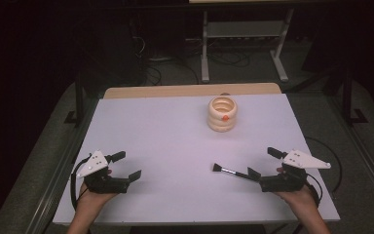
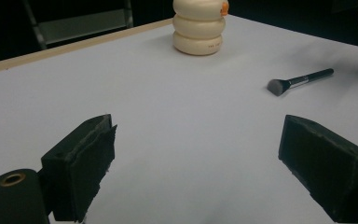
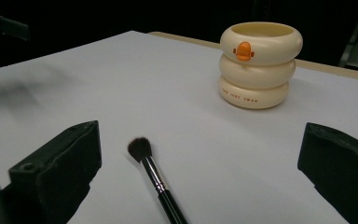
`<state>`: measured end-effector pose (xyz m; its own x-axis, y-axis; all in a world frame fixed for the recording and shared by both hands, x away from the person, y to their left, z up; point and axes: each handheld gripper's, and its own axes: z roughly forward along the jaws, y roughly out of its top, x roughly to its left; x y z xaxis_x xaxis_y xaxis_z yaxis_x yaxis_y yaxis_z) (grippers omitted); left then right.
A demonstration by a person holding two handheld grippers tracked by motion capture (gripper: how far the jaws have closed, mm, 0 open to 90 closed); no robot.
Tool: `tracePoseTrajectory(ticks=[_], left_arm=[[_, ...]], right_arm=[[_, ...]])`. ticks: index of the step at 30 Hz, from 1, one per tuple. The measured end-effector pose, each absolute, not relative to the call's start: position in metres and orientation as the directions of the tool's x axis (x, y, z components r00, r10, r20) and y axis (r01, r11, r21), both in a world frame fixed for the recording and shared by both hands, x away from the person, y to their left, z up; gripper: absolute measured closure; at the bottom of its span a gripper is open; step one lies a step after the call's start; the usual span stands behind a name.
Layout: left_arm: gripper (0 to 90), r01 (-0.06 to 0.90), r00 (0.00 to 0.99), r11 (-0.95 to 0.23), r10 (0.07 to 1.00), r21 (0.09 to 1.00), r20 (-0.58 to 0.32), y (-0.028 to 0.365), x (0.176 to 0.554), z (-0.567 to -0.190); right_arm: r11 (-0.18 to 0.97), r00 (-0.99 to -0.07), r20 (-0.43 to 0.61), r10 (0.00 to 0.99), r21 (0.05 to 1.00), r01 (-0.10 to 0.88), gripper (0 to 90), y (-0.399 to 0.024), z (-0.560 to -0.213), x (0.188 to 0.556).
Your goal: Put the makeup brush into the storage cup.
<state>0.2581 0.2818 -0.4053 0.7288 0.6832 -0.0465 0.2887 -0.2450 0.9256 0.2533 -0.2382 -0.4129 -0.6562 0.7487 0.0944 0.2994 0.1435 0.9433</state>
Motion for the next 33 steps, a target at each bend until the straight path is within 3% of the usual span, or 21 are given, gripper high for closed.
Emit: tracePoseTrajectory(ticks=[33], left_arm=[[10.1,0.294,0.729,-0.235,0.683,0.926,-0.058,0.279,0.262,-0.406]], right_arm=[[0.141,-0.660,0.083,0.747,0.950,0.279,0.0,-0.232,-0.400,0.273]])
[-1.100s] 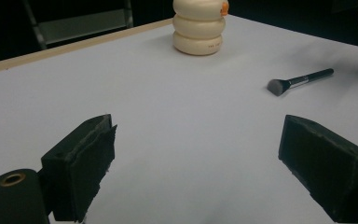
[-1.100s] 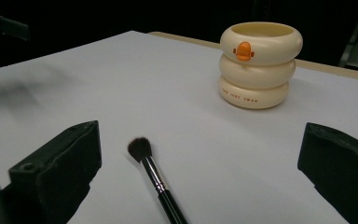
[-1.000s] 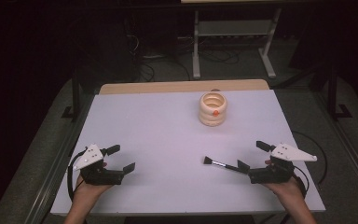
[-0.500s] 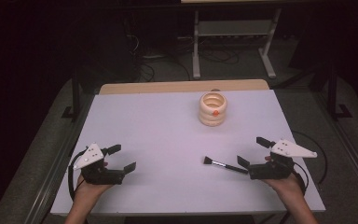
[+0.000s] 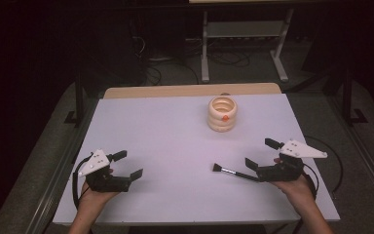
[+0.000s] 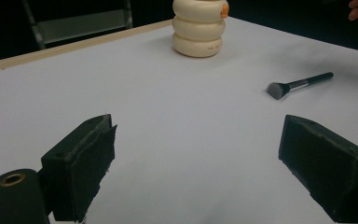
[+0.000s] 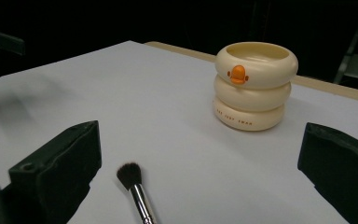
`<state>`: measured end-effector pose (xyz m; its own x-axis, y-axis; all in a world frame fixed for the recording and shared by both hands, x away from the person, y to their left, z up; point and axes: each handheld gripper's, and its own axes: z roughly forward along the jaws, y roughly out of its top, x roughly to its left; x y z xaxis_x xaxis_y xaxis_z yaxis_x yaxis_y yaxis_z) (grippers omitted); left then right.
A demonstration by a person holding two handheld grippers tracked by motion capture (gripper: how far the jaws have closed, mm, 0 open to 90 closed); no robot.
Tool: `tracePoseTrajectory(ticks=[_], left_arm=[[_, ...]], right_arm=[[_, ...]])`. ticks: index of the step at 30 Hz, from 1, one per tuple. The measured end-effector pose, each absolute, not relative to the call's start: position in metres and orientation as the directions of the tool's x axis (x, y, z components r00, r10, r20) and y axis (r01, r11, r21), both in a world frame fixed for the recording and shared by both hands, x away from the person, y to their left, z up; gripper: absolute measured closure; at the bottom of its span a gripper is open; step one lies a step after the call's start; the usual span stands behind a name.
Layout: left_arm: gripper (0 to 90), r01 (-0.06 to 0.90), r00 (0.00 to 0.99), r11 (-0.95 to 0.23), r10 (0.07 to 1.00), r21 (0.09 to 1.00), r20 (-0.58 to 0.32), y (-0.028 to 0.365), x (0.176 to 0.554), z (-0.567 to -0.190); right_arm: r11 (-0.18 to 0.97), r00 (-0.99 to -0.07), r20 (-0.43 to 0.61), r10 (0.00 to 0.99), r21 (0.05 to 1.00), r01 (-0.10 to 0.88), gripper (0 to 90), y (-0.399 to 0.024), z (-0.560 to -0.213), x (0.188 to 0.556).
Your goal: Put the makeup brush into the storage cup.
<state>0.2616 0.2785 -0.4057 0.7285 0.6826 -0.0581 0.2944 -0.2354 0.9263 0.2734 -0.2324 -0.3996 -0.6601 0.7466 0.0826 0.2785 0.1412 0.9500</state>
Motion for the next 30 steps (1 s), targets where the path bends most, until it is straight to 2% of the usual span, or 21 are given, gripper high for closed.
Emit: tracePoseTrajectory(ticks=[30], left_arm=[[10.1,0.292,0.727,-0.214,0.683,0.932,-0.071,0.280,0.257,-0.407]], right_arm=[[0.146,-0.681,0.080,0.728,0.952,0.268,0.0,-0.218,-0.390,0.298]])
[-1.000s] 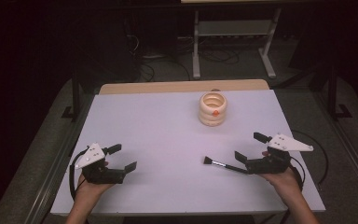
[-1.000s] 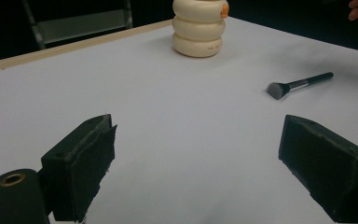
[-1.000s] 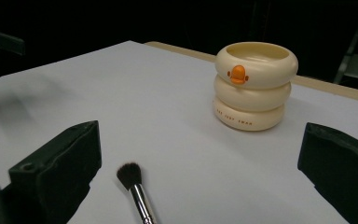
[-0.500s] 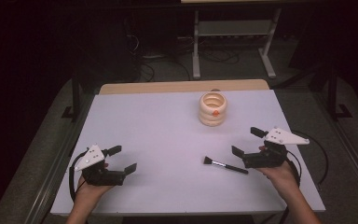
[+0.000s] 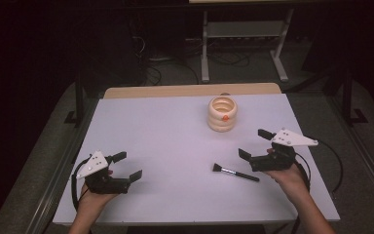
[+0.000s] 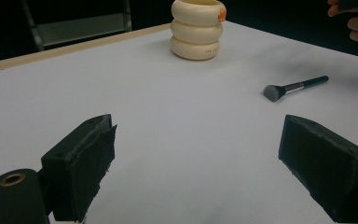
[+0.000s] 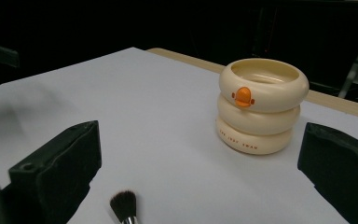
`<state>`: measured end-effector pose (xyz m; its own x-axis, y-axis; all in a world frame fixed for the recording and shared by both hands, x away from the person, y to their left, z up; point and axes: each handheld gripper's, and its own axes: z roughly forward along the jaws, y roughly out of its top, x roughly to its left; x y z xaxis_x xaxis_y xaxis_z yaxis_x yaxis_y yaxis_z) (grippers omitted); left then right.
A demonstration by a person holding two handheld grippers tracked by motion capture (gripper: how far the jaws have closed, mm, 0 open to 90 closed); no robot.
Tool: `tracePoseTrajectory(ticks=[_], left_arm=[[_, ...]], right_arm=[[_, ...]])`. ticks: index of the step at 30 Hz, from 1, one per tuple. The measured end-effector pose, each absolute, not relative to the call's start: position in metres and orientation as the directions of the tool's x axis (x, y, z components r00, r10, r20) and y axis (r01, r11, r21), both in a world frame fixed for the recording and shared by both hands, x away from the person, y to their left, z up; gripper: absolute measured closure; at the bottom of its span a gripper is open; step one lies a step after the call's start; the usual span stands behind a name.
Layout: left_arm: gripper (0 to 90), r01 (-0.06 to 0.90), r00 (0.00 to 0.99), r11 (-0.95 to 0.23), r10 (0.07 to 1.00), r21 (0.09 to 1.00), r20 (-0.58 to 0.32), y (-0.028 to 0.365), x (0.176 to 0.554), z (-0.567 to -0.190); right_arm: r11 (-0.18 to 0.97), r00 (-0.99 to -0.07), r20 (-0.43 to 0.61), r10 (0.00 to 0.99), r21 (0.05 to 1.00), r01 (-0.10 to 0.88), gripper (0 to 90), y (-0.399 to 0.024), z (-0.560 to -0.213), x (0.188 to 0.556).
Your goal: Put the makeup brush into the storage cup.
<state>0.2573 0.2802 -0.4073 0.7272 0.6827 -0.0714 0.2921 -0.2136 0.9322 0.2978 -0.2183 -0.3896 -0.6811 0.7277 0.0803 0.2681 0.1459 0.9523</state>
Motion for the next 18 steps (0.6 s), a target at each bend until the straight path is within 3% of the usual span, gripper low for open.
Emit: tracePoseTrajectory(ticks=[18], left_arm=[[10.1,0.297,0.730,-0.208,0.679,0.932,-0.081,0.281,0.259,-0.406]], right_arm=[[0.158,-0.697,0.070,0.714,0.953,0.257,0.0,-0.206,-0.385,0.312]])
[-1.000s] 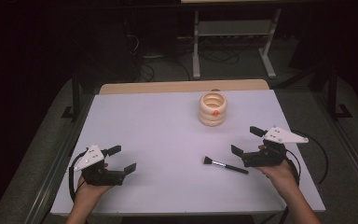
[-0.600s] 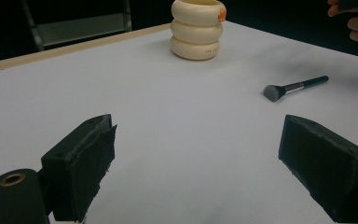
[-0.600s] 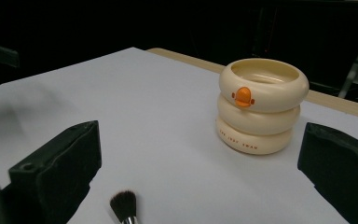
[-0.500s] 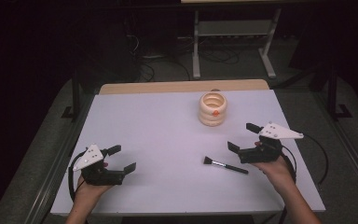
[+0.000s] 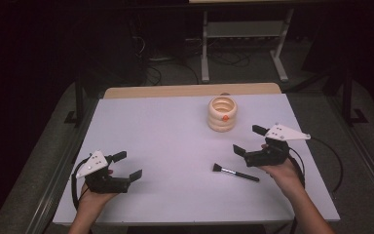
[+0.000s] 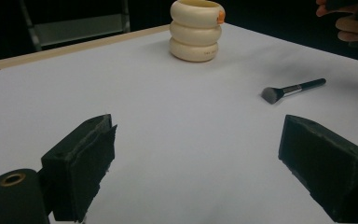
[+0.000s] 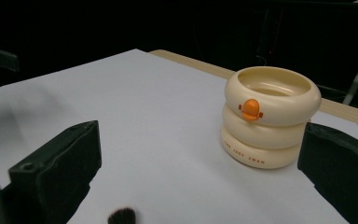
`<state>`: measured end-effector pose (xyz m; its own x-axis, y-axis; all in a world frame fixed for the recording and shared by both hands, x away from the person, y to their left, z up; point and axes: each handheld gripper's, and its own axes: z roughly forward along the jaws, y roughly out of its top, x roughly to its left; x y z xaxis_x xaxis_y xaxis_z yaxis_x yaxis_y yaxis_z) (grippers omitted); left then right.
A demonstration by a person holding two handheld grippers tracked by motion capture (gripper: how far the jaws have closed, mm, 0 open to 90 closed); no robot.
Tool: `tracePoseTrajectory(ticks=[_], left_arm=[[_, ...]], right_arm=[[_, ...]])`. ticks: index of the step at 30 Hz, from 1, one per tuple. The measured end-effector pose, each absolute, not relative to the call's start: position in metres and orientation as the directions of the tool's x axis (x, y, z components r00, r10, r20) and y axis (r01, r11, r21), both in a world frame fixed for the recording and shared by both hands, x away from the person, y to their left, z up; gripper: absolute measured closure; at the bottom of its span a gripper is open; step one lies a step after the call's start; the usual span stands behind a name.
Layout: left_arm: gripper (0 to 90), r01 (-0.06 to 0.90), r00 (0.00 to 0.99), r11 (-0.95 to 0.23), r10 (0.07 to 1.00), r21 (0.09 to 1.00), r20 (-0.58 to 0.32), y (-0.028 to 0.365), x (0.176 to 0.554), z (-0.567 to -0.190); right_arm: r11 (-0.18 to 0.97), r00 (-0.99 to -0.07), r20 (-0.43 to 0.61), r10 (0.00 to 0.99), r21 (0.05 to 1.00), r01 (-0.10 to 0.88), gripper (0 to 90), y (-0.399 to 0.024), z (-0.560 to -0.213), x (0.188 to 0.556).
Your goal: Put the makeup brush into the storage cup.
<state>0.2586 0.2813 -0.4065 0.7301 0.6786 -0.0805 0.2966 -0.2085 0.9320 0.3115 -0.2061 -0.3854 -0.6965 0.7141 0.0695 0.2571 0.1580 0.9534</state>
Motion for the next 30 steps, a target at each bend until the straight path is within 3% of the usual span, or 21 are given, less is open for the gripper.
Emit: tracePoseTrajectory(ticks=[30], left_arm=[[10.1,0.305,0.730,-0.169,0.673,0.937,-0.116,0.282,0.258,-0.405]], right_arm=[[0.146,-0.735,0.078,0.674,0.961,0.236,0.0,-0.175,-0.377,0.338]])
